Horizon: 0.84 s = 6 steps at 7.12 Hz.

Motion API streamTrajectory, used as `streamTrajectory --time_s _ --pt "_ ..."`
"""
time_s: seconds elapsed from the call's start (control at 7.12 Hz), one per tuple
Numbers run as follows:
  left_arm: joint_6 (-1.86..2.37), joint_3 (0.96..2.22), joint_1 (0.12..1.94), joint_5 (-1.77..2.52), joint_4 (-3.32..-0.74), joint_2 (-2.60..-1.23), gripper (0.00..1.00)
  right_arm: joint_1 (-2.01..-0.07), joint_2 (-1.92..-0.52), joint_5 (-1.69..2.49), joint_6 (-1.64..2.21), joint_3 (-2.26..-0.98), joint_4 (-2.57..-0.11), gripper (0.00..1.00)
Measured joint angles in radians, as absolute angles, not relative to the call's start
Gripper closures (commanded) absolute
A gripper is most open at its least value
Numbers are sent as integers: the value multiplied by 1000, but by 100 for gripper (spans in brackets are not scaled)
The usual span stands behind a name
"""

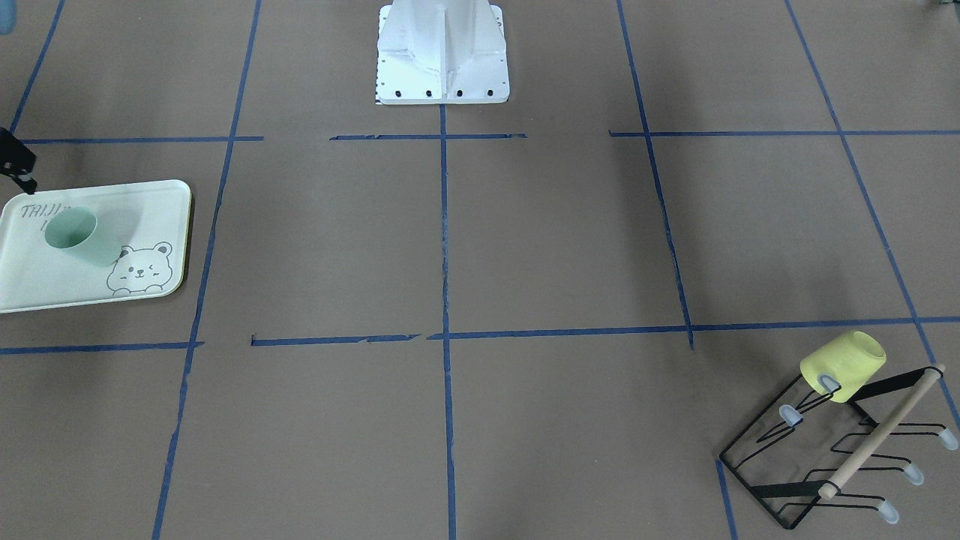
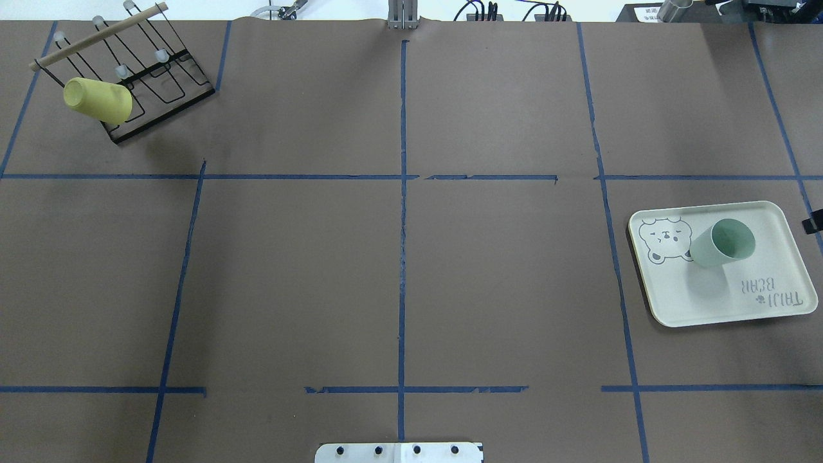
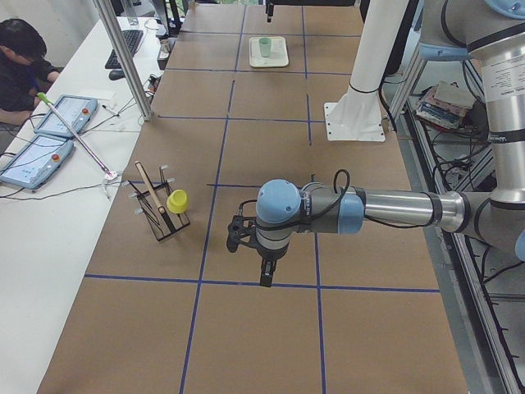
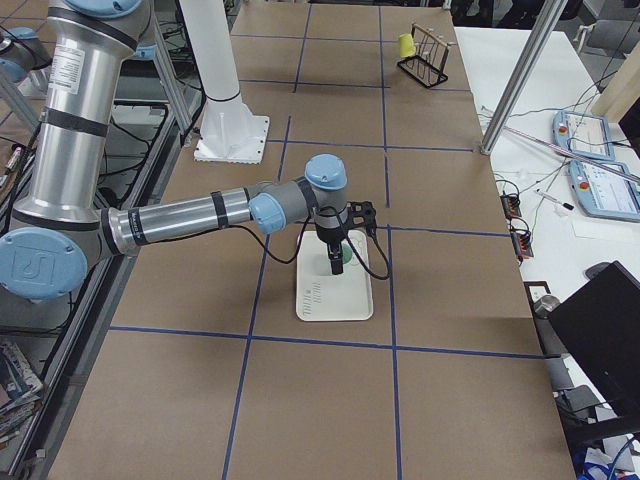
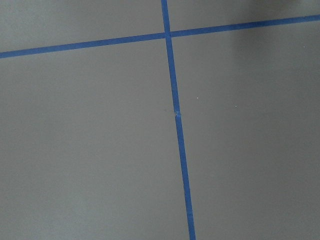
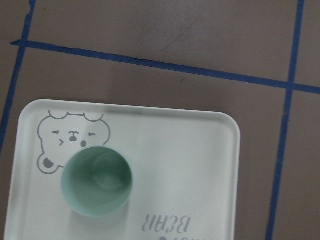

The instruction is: Left arm grabs green cup and hands to right arm on tray

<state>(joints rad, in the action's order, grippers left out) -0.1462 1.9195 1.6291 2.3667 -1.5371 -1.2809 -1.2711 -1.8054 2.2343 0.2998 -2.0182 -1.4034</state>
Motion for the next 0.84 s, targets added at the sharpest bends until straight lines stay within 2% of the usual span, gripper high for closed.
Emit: streamTrajectory --time_s 0.42,0.84 --pt "-151 1905 1629 2368 -1535 -1281 0 -1486 -1847 2313 -61 -2012 -1595 0" --pt "-152 1894 1629 2361 -1526 -1257 0 -1563 -1907 2349 -106 -2007 -1620 0"
